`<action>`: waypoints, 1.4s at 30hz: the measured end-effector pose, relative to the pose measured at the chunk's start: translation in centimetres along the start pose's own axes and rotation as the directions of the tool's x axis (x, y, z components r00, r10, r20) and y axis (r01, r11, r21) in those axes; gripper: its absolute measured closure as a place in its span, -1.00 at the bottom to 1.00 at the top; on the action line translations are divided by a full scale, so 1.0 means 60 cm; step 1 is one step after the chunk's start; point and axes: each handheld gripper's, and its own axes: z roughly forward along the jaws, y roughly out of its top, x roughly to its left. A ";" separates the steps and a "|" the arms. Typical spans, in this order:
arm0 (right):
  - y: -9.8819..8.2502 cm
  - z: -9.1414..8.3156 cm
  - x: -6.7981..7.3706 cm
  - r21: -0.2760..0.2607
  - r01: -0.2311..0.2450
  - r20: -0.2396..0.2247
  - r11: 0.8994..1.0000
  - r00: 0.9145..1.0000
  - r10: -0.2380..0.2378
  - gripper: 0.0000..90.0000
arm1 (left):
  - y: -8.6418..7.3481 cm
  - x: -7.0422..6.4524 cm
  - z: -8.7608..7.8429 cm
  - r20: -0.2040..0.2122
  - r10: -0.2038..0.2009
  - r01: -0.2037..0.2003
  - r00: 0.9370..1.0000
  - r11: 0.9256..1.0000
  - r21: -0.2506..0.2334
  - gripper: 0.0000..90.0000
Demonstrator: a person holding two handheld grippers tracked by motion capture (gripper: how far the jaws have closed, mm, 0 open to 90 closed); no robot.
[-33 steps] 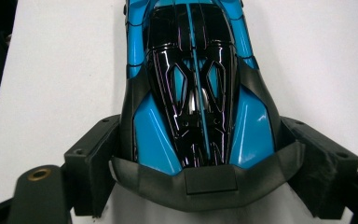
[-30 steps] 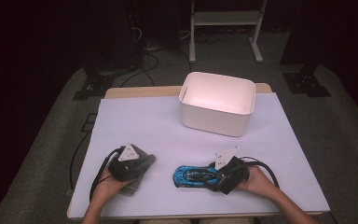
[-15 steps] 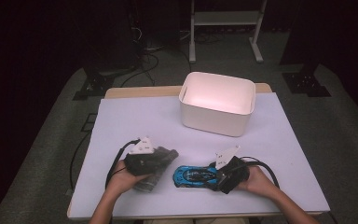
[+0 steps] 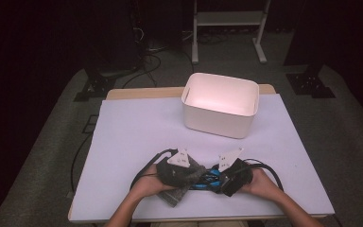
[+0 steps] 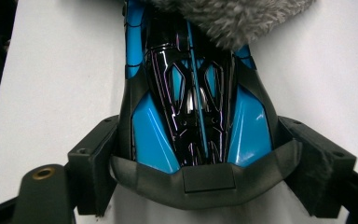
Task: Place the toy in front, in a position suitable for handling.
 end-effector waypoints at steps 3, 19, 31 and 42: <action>0.000 0.000 0.000 0.000 0.001 -0.001 1.000 1.000 -0.001 -0.57 | 0.008 0.000 -0.009 -0.049 -0.016 0.015 0.999 1.000 -0.006 -0.24; 0.000 0.000 0.000 0.001 0.010 0.002 1.000 1.000 -0.010 -0.55 | 0.018 0.010 0.012 -0.025 0.000 0.001 1.000 0.999 0.035 0.44; 0.000 -0.001 0.002 -0.002 0.008 0.004 1.000 1.000 -0.008 -0.52 | 0.045 -0.006 0.029 0.008 0.107 -0.107 0.994 0.992 0.069 0.70; -0.001 -0.001 0.002 -0.003 0.010 0.006 1.000 1.000 -0.010 -0.52 | -0.012 0.006 -0.016 -0.041 0.060 -0.056 0.997 0.992 0.109 0.72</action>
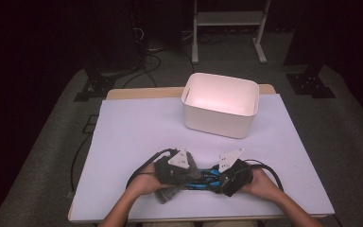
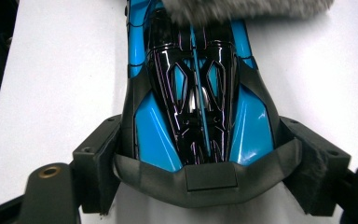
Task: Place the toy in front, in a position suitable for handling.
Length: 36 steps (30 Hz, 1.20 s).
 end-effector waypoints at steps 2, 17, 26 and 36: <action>0.000 0.000 0.000 0.000 0.001 -0.001 1.000 1.000 -0.001 -0.52 | -0.011 0.003 -0.005 -0.002 -0.018 0.018 1.000 1.000 -0.002 0.72; -0.001 0.000 0.001 -0.005 -0.006 0.000 1.000 1.000 0.006 -0.52 | 0.070 -0.005 0.031 0.059 0.067 -0.065 0.996 0.997 -0.036 0.73; -0.002 0.000 0.001 -0.006 -0.003 0.001 1.000 1.000 0.003 -0.51 | 0.077 -0.004 0.045 0.086 0.073 -0.072 0.994 0.997 -0.017 0.73; -0.002 0.000 0.000 -0.009 0.002 -0.001 1.000 1.000 -0.002 -0.51 | 0.028 0.012 0.011 0.046 0.022 -0.022 0.999 1.000 0.012 0.73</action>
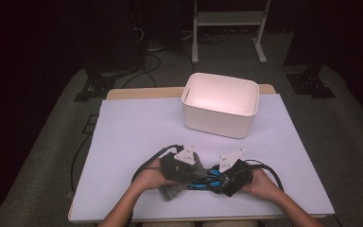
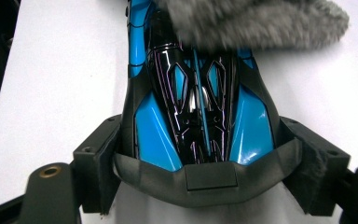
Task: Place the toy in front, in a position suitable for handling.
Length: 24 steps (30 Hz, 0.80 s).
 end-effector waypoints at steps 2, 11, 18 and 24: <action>0.000 0.000 0.000 0.000 0.000 -0.001 1.000 1.000 0.000 -0.51 | -0.015 0.003 -0.006 -0.007 -0.021 0.021 1.000 1.000 0.004 0.73; 0.000 0.000 -0.001 -0.003 0.001 -0.003 1.000 1.000 -0.001 -0.51 | -0.038 0.010 -0.013 -0.003 -0.058 0.058 0.998 0.998 -0.020 0.74; 0.000 0.000 -0.001 -0.001 0.002 -0.003 1.000 1.000 -0.002 -0.51 | 0.004 0.004 0.005 0.016 -0.009 0.010 1.000 0.999 -0.035 0.74; 0.000 0.000 0.000 0.002 -0.001 -0.002 1.000 1.000 0.001 -0.51 | 0.043 0.001 0.026 0.043 0.027 -0.025 0.999 0.999 -0.047 0.74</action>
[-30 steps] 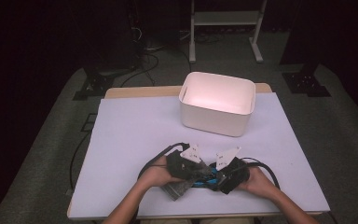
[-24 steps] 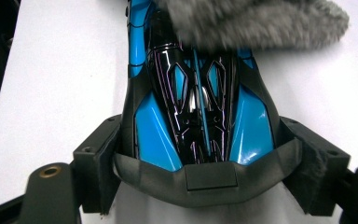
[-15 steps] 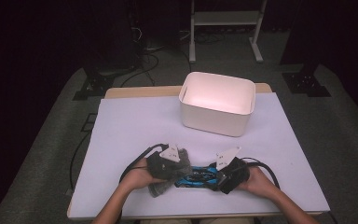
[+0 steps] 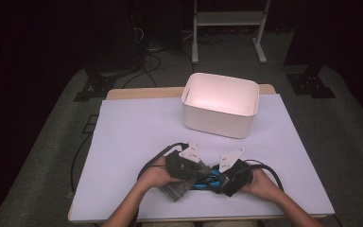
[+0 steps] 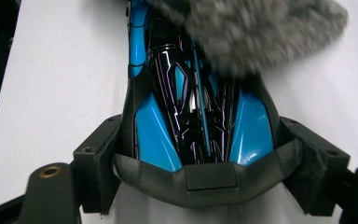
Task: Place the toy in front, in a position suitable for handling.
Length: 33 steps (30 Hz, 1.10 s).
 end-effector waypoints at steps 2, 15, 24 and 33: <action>0.000 0.000 0.000 0.000 0.003 -0.001 1.000 1.000 -0.003 -0.51 | 0.009 -0.001 0.011 0.006 0.010 -0.010 1.000 1.000 -0.002 0.74; 0.000 0.000 0.000 0.001 0.003 0.001 1.000 1.000 -0.003 -0.51 | 0.000 0.000 0.004 -0.017 0.006 -0.005 1.000 1.000 0.030 0.74; 0.000 0.000 0.000 0.000 0.004 -0.001 1.000 1.000 -0.004 -0.51 | -0.073 0.002 -0.046 -0.106 -0.063 0.073 0.992 0.993 0.089 0.74; 0.000 0.000 -0.001 -0.003 0.006 -0.001 1.000 1.000 -0.006 -0.51 | -0.088 0.020 -0.046 -0.084 -0.147 0.148 0.986 0.989 0.006 0.74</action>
